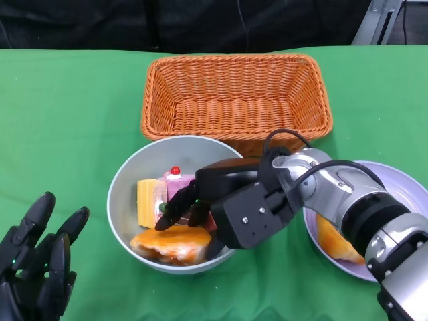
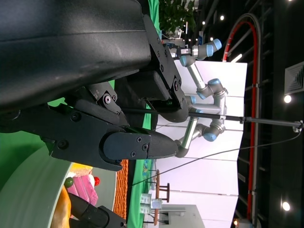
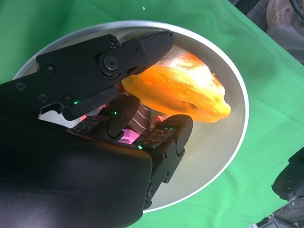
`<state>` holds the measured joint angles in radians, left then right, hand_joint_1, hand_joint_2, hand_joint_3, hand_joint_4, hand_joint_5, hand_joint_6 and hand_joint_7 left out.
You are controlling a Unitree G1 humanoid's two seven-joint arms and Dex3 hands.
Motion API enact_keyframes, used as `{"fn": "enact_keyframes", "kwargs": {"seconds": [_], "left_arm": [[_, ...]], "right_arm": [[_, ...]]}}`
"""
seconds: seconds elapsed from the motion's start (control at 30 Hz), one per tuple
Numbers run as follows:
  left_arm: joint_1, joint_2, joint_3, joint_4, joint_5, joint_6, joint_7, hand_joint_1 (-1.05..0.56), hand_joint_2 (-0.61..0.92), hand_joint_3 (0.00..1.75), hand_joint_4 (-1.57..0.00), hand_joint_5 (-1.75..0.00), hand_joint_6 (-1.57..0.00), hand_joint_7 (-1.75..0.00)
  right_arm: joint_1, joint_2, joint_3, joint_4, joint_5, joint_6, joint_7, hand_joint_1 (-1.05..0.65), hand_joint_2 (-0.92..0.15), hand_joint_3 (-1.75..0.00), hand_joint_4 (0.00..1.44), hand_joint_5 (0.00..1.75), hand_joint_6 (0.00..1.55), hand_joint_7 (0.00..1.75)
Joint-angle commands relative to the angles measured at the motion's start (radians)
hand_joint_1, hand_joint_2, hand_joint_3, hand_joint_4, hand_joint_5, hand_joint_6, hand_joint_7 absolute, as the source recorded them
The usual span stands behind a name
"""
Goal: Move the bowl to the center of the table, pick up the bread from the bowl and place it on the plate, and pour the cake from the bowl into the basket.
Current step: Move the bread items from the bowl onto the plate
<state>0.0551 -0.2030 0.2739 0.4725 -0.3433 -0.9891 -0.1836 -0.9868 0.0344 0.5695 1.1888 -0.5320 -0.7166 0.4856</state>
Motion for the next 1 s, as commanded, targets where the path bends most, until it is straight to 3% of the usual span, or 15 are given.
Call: {"fn": "enact_keyframes", "kwargs": {"seconds": [0.03,0.23,0.67,1.0], "left_arm": [[0.012,0.009,0.005,-0.009,0.012,-0.004,0.015,-0.48,0.92,0.3,-1.01,0.0,-0.87,0.0],[0.016,0.006,0.006,-0.014,0.021,-0.003,0.024,-0.48,0.92,0.31,-1.01,0.0,-0.87,0.0],[0.027,0.005,0.005,-0.016,0.015,-0.01,0.019,-0.47,0.92,0.31,-1.0,0.0,-0.87,0.0],[0.028,0.004,0.003,-0.015,0.007,-0.008,0.016,-0.46,0.92,0.32,-1.0,0.0,-0.86,0.0]], "right_arm": [[0.027,0.003,0.026,0.014,-0.024,-0.01,0.008,-0.45,-0.78,0.0,0.71,0.02,0.73,0.04],[0.025,0.0,0.049,0.012,-0.045,-0.002,-0.009,-0.38,-0.8,0.0,0.76,0.03,0.88,0.06],[0.031,-0.005,0.081,0.013,-0.08,-0.035,-0.083,-0.33,-0.83,-0.01,0.86,0.05,0.97,0.03],[0.046,0.035,0.128,0.029,-0.115,-0.03,-0.14,-0.21,-0.92,-0.03,1.08,0.09,1.09,0.04]]}}
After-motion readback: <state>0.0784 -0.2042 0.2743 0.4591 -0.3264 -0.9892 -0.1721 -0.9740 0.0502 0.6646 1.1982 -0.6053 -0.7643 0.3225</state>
